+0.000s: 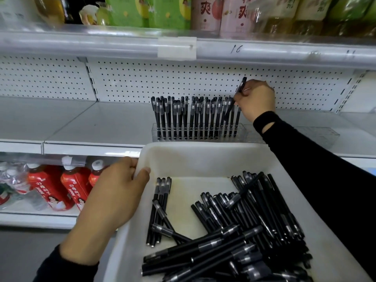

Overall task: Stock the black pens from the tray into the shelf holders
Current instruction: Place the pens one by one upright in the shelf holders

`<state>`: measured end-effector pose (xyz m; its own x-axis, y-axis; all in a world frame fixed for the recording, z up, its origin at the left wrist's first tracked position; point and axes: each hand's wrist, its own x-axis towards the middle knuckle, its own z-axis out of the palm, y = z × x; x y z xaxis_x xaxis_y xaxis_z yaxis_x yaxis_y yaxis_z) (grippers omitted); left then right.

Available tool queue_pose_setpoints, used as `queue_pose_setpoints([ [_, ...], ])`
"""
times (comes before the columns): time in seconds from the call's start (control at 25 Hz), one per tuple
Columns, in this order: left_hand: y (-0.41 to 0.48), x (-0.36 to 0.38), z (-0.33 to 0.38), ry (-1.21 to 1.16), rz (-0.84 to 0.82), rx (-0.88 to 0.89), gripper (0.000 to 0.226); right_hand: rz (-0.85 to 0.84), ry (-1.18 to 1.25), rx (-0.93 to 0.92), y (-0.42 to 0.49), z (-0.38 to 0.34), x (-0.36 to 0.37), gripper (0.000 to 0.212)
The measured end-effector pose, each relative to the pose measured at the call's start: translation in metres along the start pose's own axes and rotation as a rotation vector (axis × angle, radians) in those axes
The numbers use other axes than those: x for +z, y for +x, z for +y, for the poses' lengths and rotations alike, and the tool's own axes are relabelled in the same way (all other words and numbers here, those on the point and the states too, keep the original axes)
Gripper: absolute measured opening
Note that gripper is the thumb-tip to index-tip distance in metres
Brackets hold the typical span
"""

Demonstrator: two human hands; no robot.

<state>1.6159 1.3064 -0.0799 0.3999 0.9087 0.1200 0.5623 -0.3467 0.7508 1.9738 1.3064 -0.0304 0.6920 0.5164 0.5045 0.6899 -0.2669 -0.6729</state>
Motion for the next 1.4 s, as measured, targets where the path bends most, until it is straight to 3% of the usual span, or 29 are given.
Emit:
queue_pose_setpoints([
  [0.16,0.001,0.0,-0.001,-0.013,0.003,-0.005,0.016,-0.032,-0.186,-0.109,-0.002,0.009,0.019,0.02],
  [0.44,0.004,0.001,-0.003,-0.015,-0.012,-0.005,0.017,-0.273,-0.411,-0.027,-0.002,0.013,0.036,0.019],
  [0.72,0.001,0.0,-0.001,-0.029,0.003,0.002,0.014,-0.353,-0.505,0.056,0.001,0.006,0.032,0.029],
  [0.84,0.001,0.0,-0.003,-0.022,0.008,-0.003,0.015,-0.322,-0.48,-0.037,-0.011,-0.014,0.003,0.037],
  [0.92,0.002,-0.001,-0.003,0.0,-0.001,-0.003,0.016,-0.469,-0.43,-0.097,-0.03,-0.041,-0.018,0.038],
  [1.08,0.001,0.001,0.0,0.014,-0.007,0.004,0.016,-0.963,-0.258,-0.164,-0.096,-0.088,-0.021,0.027],
  [1.2,0.0,0.001,0.002,0.018,0.004,0.007,0.016,-1.301,-0.258,-0.076,-0.149,-0.094,0.017,0.025],
  [1.4,-0.002,-0.002,0.003,0.026,0.027,0.013,0.016,-1.402,-0.074,0.168,-0.179,-0.085,0.045,0.017],
])
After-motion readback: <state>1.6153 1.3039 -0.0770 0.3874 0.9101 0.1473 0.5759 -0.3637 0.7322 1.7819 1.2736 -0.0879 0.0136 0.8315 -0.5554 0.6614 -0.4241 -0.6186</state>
